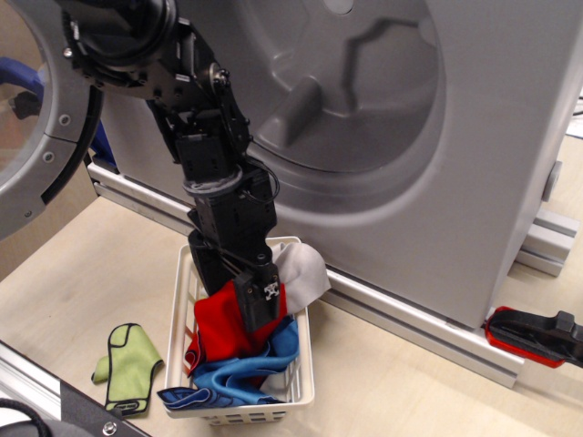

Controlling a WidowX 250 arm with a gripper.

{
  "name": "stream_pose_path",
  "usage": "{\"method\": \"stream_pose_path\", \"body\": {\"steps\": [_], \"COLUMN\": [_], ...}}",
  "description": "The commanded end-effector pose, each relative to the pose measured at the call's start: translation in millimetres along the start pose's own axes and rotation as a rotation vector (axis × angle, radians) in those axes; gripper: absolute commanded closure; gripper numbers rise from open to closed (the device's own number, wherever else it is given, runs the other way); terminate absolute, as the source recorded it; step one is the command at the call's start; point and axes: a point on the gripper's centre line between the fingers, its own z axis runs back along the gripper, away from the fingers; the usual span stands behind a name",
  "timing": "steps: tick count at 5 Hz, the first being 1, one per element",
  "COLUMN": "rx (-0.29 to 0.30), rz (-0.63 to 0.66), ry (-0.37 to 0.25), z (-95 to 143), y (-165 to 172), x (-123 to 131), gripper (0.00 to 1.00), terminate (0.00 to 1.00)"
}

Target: Put clothes in laundry machine

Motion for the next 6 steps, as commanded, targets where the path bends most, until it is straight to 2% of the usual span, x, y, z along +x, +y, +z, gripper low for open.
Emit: {"method": "stream_pose_path", "body": {"steps": [1, 2, 3, 4, 5, 6], "rx": [0.053, 0.088, 0.162, 0.221, 0.241, 0.272], "rz": [-0.027, -0.03, -0.005, 0.031, 0.067, 0.091], "ry": [0.002, 0.002, -0.037, -0.105, -0.129, -0.165], "z": [-18.9, -31.1, -44.8, -51.0, -51.5, -38.8], "y": [-7.9, -7.8, -3.1, 2.2, 5.6, 7.1], "x": [-7.6, -12.1, -10.9, -4.8, -2.1, -2.6], "gripper": [0.0, 0.0, 0.0, 1.0, 1.0, 1.0], "terminate": [0.0, 0.0, 0.0, 0.0, 0.0, 0.0]}}
